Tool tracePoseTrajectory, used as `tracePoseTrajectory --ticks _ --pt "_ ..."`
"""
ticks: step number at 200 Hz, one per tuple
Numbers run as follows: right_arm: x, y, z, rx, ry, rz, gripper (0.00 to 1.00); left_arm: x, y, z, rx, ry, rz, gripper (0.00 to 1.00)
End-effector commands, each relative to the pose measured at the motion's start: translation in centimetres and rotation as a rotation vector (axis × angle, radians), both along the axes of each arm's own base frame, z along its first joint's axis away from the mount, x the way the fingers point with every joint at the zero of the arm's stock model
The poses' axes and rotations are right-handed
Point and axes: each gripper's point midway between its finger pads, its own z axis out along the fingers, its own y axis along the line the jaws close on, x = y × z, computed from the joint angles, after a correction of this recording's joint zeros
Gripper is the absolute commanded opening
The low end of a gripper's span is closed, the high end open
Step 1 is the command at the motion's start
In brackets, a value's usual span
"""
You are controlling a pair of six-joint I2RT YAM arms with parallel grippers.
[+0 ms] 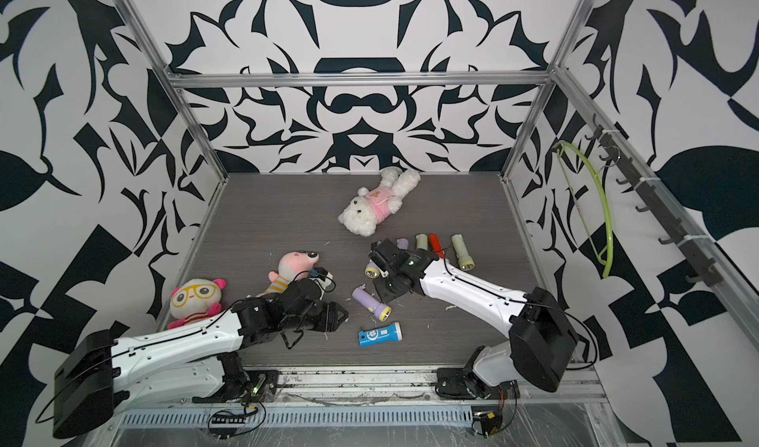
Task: Close the plug at the bottom of the flashlight
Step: Adjust the flashlight at the center of the board.
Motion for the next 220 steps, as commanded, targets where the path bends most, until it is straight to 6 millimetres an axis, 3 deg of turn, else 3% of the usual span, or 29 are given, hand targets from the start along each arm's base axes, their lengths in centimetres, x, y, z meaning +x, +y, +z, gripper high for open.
tracePoseTrajectory --ticks 1,27,52,91,135,182,187,220 --pt "-1.1 -1.9 -0.7 -0.039 0.028 -0.074 0.00 0.3 -1.7 0.9 -0.049 0.007 -0.001 0.60" --pt "-2.1 -3.5 -2.3 -0.079 0.057 -0.129 0.00 0.5 -2.1 0.9 -0.051 0.015 0.014 0.60" --pt "-3.0 -3.6 -2.8 -0.051 0.079 -0.131 0.00 0.7 -2.1 0.4 -0.045 0.027 0.050 0.60" --pt "-4.2 -1.0 -3.7 0.072 0.161 -0.079 0.00 1.0 -2.6 -0.2 -0.042 0.042 0.064 0.60" --pt "-3.0 1.7 -3.7 0.133 0.166 -0.036 0.00 1.5 -2.3 -0.4 -0.006 0.035 0.088 0.60" --pt "-3.0 5.9 -4.2 0.185 0.209 0.034 0.00 2.0 -2.7 -0.1 0.005 0.024 0.087 0.60" --pt "-3.0 6.3 -4.3 0.189 0.211 0.041 0.00 1.9 -2.7 -1.1 0.033 0.037 0.085 0.60" --pt "-3.3 9.9 -3.8 0.278 0.248 0.095 0.00 2.2 -1.8 -1.9 0.097 0.048 0.113 0.61"
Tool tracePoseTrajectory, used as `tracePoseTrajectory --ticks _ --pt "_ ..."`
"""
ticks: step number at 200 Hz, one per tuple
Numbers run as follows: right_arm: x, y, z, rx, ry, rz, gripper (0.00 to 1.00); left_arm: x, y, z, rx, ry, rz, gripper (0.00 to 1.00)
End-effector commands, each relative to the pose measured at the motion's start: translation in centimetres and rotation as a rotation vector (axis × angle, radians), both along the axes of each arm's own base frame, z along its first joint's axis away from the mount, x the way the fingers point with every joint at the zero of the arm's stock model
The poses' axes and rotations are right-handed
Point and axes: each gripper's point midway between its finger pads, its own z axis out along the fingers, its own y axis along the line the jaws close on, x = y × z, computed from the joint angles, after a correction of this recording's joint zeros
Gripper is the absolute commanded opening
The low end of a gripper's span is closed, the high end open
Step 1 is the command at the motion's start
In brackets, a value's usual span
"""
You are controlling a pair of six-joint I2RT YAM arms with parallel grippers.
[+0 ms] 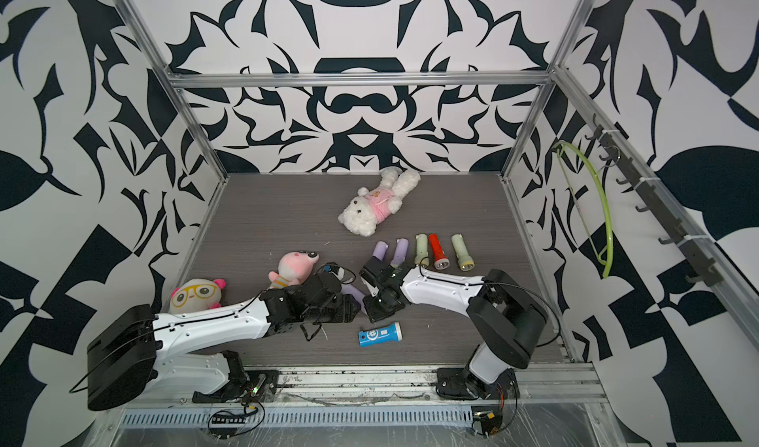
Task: Close the plug at the bottom of the flashlight
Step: Adjust the flashlight at the center of the board.
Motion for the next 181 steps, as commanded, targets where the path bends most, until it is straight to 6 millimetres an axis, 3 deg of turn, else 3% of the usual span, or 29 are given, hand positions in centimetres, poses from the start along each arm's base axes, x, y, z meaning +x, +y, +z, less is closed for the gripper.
tracePoseTrajectory --ticks 1,31,51,58,128,133,181 --pt "0.5 4.0 2.2 0.146 0.001 0.026 0.00 0.4 0.9 -0.4 0.065 0.004 0.026 0.61" --pt "0.3 6.0 3.1 0.215 0.012 0.046 0.00 0.8 3.1 -0.5 0.144 -0.014 0.085 0.61" --pt "0.6 5.6 4.3 0.207 -0.028 0.061 0.00 1.3 4.3 -0.6 0.174 -0.023 0.127 0.61" --pt "0.8 5.0 4.7 0.183 -0.054 0.063 0.00 1.5 4.4 0.4 0.149 -0.041 0.137 0.61" --pt "3.4 -3.2 9.4 -0.043 -0.305 -0.035 0.00 3.7 3.4 1.8 0.092 -0.107 0.175 0.65" --pt "3.6 -3.7 9.6 -0.054 -0.321 -0.046 0.00 3.8 3.4 0.9 0.123 -0.091 0.175 0.65" --pt "4.6 -6.4 10.6 -0.074 -0.377 -0.113 0.00 4.3 3.0 -1.4 0.172 -0.042 0.225 0.65"
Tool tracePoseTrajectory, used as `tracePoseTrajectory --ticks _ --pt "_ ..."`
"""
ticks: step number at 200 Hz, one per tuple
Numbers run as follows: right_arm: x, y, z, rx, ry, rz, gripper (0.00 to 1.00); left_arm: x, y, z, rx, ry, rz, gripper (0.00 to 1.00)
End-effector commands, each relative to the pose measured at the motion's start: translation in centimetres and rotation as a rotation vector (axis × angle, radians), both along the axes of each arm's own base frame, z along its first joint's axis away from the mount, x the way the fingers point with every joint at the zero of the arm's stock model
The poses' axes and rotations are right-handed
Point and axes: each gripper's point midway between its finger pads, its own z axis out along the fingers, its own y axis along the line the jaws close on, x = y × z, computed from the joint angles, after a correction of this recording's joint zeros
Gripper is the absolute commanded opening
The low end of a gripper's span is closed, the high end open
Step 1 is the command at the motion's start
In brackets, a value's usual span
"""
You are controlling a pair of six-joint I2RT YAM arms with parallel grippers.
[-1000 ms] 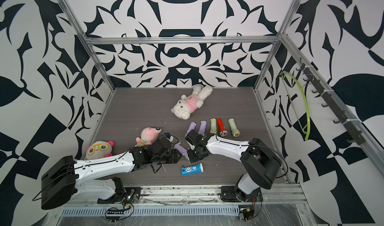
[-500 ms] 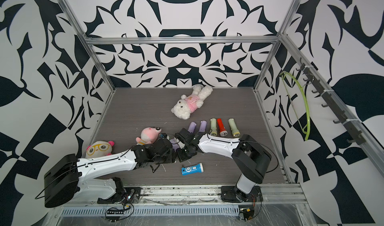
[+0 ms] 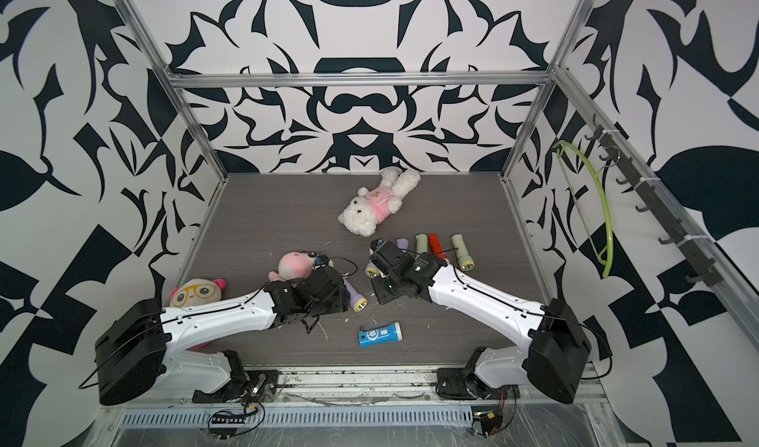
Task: Close the plug at the bottom of the flashlight
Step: Adjust the flashlight at the center of the board, then pick up the flashlight from the center of the board.
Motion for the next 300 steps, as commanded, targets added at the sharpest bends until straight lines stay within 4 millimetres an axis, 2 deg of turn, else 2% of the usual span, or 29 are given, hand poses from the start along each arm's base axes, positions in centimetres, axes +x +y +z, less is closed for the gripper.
tracePoseTrajectory --ticks 1,58,106,158,204,236,300 --pt "0.6 -1.8 0.6 -0.038 -0.048 -0.034 0.00 0.8 -0.3 -0.4 0.004 0.003 0.046 0.65" --pt "0.1 -3.0 -0.2 -0.036 -0.049 -0.050 0.00 1.8 -1.3 -0.9 -0.005 0.007 0.069 0.65" --pt "-0.1 -3.9 -0.2 -0.032 -0.061 -0.062 0.00 2.5 -1.9 -0.4 -0.020 -0.009 0.075 0.65" --pt "-0.5 -4.8 -0.1 -0.029 -0.065 -0.071 0.00 2.6 -2.2 -2.5 -0.001 0.048 0.087 0.65" --pt "-1.4 -5.2 -0.1 -0.004 -0.059 -0.076 0.00 3.9 -1.8 -3.3 0.008 0.073 0.102 0.65" --pt "-1.7 -5.7 -0.5 -0.007 -0.052 -0.085 0.00 4.6 -1.0 -3.2 0.026 0.072 0.109 0.60" --pt "-1.7 -5.1 -0.9 0.009 -0.031 -0.078 0.00 5.1 0.3 -3.4 0.063 0.084 0.115 0.60"
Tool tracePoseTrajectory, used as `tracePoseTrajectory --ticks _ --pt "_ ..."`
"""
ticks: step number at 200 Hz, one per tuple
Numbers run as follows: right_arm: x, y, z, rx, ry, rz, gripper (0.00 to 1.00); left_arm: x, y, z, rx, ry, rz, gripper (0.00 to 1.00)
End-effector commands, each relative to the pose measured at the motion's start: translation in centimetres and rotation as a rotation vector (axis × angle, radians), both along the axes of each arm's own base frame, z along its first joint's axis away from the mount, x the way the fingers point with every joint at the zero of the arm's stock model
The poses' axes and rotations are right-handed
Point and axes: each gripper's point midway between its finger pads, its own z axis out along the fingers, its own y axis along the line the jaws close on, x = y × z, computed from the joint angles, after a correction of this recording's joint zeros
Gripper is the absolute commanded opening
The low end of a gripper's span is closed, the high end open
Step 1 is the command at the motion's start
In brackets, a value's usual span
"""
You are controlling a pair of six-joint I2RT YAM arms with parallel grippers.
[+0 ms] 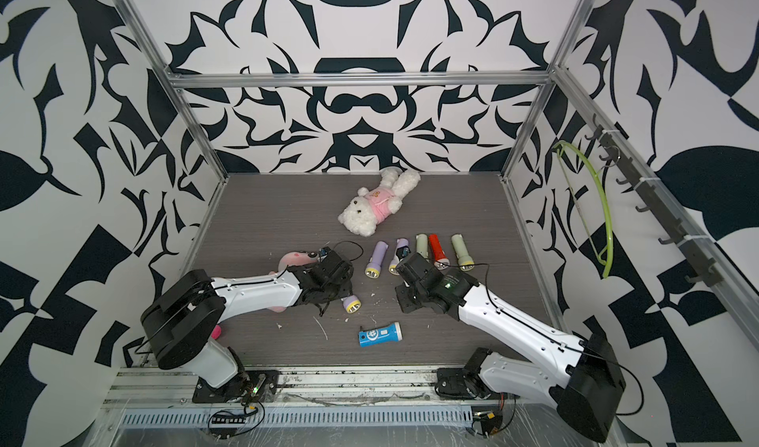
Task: Close the plug at the bottom of the flashlight
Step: Pick up the flashlight from the center of the board.
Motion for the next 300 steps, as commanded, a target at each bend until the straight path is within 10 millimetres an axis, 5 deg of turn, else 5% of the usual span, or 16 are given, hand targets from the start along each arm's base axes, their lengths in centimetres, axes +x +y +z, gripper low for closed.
tracePoseTrajectory --ticks 1,86,132,170,219,253,300 --pt "0.1 0.2 0.0 0.017 0.004 -0.008 0.00 0.1 0.3 0.1 0.034 0.014 -0.019 0.60" --pt "0.4 0.8 -0.6 0.015 0.024 -0.009 0.01 0.4 0.0 0.4 0.038 -0.009 -0.060 0.43" --pt "0.6 0.9 -0.8 0.009 0.032 -0.013 0.01 0.7 -0.3 1.4 0.030 -0.050 -0.103 0.20" --pt "1.1 0.9 -0.4 0.004 0.020 -0.016 0.01 1.4 -1.1 5.4 -0.024 -0.232 -0.223 0.14" --pt "2.5 1.4 1.8 0.081 0.004 -0.003 0.03 1.1 -2.0 13.9 -0.103 -0.614 -0.439 0.14" --pt "3.9 2.5 5.4 0.280 -0.029 0.036 0.06 -0.7 -1.5 17.7 -0.195 -0.806 -0.516 0.11" --pt "4.4 4.8 12.1 0.566 -0.107 0.186 0.11 -5.6 -1.4 21.2 -0.356 -1.046 -0.727 0.00"
